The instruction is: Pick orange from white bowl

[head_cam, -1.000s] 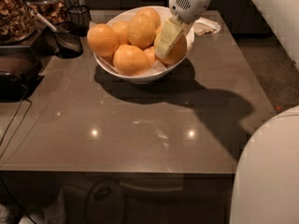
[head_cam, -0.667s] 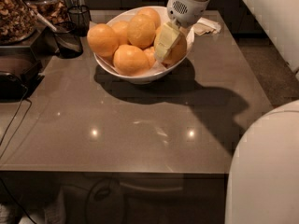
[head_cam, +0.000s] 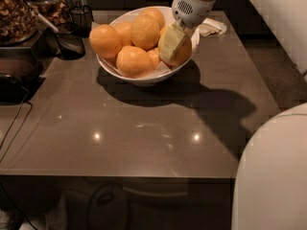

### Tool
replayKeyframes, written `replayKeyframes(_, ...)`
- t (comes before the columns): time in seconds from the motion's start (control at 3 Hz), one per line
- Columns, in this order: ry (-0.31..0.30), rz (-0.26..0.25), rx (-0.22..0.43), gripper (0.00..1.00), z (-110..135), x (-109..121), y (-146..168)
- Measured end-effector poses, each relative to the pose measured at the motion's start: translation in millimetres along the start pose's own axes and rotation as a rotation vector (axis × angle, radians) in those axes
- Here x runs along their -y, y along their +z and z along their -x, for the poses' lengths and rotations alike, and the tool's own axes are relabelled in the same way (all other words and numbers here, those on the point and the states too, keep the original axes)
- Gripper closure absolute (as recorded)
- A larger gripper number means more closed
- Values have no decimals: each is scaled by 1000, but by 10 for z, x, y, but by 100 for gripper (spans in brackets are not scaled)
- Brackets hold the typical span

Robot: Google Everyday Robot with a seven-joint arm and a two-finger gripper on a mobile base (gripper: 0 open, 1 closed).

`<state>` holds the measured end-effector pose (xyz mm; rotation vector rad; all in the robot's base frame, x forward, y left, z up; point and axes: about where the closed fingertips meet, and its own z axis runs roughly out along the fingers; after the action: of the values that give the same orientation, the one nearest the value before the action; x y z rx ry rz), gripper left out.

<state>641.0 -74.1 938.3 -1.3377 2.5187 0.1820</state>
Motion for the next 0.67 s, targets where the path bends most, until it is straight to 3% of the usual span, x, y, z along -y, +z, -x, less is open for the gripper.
replayKeyframes(0.33, -42, -4, 44, 94, 38, -45, -103)
replayKeyframes(0.67, -68, -5, 69, 100, 52, -81, -168)
